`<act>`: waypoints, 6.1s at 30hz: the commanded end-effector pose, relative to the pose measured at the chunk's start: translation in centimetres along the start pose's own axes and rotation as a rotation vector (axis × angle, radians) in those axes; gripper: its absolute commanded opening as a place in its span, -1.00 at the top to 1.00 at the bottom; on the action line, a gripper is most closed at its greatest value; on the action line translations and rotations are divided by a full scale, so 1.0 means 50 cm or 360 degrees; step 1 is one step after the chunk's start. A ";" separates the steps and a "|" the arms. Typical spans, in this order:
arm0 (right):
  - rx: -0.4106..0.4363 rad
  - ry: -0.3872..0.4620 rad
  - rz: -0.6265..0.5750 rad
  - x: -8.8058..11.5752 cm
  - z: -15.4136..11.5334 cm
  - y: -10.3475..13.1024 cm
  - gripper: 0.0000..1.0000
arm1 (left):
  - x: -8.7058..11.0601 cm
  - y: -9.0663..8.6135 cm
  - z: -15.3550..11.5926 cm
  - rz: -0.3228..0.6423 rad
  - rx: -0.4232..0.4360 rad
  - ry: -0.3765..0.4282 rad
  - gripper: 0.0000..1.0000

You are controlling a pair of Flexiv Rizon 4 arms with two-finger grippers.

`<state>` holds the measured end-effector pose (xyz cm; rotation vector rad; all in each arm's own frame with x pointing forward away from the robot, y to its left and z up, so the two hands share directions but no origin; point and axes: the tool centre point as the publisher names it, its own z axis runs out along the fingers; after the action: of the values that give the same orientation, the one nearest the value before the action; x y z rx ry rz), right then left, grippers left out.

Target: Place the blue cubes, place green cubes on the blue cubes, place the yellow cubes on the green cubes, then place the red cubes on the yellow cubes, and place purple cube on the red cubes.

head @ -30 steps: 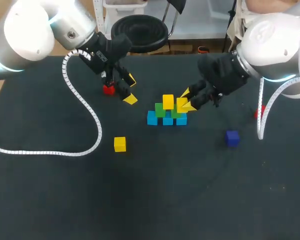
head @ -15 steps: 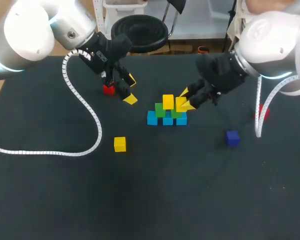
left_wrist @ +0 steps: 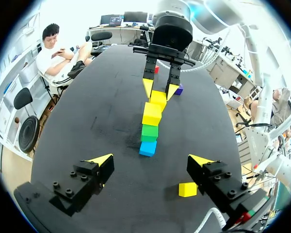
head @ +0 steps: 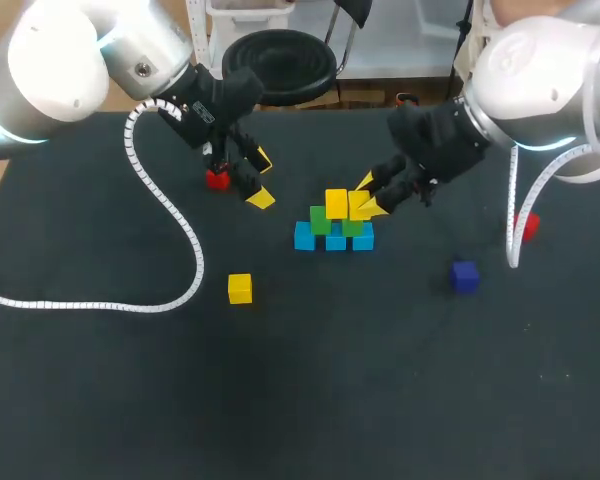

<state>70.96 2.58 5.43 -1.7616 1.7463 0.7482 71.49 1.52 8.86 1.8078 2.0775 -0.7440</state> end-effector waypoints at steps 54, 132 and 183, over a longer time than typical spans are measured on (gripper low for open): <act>-0.0028 -0.0012 -0.0002 0.005 0.010 -0.018 0.82 | 0.001 0.001 -0.001 0.0003 0.0000 -0.0001 -1.00; 0.0087 -0.0155 -0.0094 0.054 -0.123 0.050 -1.00 | 0.087 -0.034 -0.044 0.0072 0.0144 -0.0063 -1.00; 0.0087 -0.0155 -0.0094 0.054 -0.123 0.050 -1.00 | 0.214 -0.093 0.111 -0.0054 0.0070 -0.0091 -1.00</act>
<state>68.62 -3.71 7.82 -1.7053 1.6301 0.7426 62.82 7.14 0.79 1.7499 2.0740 -0.8005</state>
